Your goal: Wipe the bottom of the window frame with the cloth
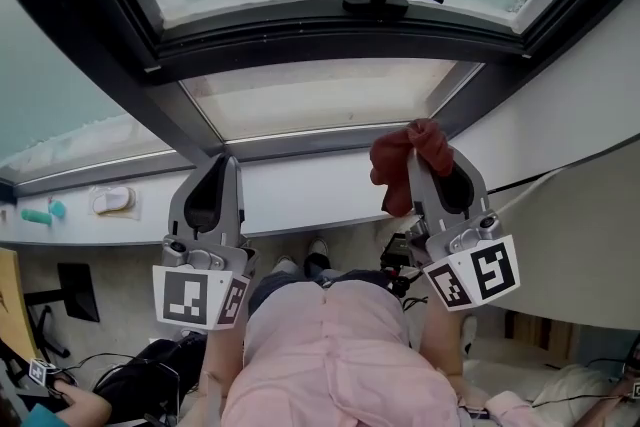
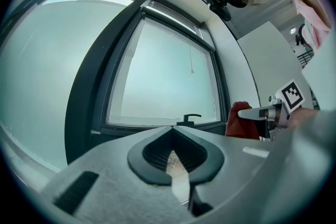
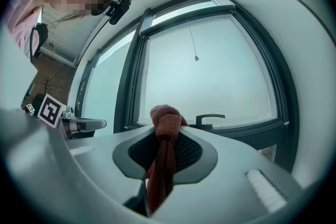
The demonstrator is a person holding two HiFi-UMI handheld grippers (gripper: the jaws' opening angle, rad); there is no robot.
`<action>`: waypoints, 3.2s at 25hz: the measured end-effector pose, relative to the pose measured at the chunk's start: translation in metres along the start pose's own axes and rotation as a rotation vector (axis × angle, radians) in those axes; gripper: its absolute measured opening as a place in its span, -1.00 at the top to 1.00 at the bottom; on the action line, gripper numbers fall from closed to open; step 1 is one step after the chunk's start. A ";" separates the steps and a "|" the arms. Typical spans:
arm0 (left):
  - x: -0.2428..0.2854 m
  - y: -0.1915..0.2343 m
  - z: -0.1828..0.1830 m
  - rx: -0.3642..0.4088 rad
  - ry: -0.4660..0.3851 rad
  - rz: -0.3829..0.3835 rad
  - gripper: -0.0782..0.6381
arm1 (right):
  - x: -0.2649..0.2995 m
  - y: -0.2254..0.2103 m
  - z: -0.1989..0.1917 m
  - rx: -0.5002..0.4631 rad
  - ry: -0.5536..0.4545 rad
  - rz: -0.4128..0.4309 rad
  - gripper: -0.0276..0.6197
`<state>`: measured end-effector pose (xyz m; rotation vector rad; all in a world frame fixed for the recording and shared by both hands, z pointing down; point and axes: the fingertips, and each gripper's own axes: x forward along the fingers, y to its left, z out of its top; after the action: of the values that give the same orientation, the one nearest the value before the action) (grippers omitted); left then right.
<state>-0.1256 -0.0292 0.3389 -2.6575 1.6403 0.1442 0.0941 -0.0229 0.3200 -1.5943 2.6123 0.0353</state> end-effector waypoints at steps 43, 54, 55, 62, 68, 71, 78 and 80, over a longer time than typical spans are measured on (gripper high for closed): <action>0.011 0.160 0.017 0.004 -0.007 0.063 0.79 | 0.382 0.186 0.000 -0.162 0.128 0.261 0.71; 0.030 0.160 0.009 -0.037 0.004 0.040 0.79 | 0.407 0.192 -0.049 -0.468 0.423 0.207 0.71; 0.030 0.160 0.009 -0.038 0.005 0.038 0.79 | 0.408 0.191 -0.050 -0.468 0.441 0.210 0.72; 0.032 0.163 0.010 -0.026 0.001 0.051 0.79 | 0.408 0.191 -0.051 -0.454 0.462 0.238 0.72; 0.036 0.163 0.010 -0.020 0.005 0.044 0.79 | 0.404 0.188 -0.050 -0.462 0.444 0.236 0.71; 0.038 0.161 0.011 -0.019 0.000 0.037 0.79 | 0.400 0.182 -0.049 -0.476 0.419 0.212 0.71; 0.042 0.150 0.010 -0.016 0.007 0.011 0.79 | 0.383 0.161 -0.046 -0.385 0.380 0.188 0.71; 0.042 0.147 0.010 -0.014 0.005 0.004 0.79 | 0.380 0.156 -0.045 -0.382 0.357 0.179 0.71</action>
<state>-0.2388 -0.1324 0.3301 -2.6670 1.6526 0.1497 -0.2195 -0.2910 0.3309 -1.5874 3.1788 0.3052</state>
